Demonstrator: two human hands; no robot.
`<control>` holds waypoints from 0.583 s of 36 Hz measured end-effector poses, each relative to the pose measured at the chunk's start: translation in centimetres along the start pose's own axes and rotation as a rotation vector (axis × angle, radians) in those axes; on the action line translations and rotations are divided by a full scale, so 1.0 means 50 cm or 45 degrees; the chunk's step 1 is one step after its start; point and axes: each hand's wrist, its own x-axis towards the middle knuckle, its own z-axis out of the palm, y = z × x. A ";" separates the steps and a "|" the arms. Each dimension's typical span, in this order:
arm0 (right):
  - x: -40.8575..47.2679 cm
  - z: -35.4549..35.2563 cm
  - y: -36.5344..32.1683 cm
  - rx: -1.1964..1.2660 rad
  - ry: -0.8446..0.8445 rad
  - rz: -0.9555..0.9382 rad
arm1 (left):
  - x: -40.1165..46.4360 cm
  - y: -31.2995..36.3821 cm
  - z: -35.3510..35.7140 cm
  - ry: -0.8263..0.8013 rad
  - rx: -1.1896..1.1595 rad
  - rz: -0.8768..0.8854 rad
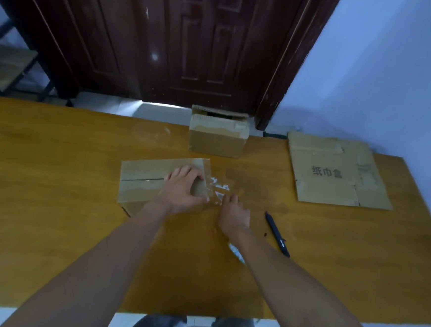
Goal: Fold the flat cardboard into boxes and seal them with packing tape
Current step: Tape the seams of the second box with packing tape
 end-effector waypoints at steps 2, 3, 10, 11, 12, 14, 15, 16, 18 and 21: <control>-0.003 -0.025 -0.004 0.138 0.132 -0.024 | -0.005 0.005 -0.007 -0.019 0.000 -0.015; -0.004 -0.041 -0.006 0.202 0.209 -0.034 | -0.008 0.008 -0.012 -0.022 -0.013 -0.015; -0.016 -0.150 -0.025 0.645 0.475 -0.186 | -0.013 0.018 -0.048 -0.117 0.082 0.026; -0.017 -0.158 -0.030 0.665 0.460 -0.215 | -0.013 0.020 -0.055 -0.131 0.079 0.023; -0.018 -0.162 -0.035 0.663 0.444 -0.245 | -0.013 0.022 -0.061 -0.146 0.071 0.016; -0.023 -0.165 -0.046 0.609 0.421 -0.311 | -0.015 0.026 -0.072 -0.187 0.078 0.018; -0.026 -0.165 -0.051 0.576 0.411 -0.339 | -0.016 0.027 -0.075 -0.204 0.084 0.027; -0.028 -0.164 -0.056 0.546 0.398 -0.358 | -0.017 0.028 -0.078 -0.227 0.091 0.024; -0.032 -0.162 -0.065 0.493 0.363 -0.359 | -0.020 0.033 -0.082 -0.249 0.098 -0.001; -0.035 -0.159 -0.075 0.470 0.296 -0.332 | -0.014 0.031 -0.074 -0.192 0.086 0.005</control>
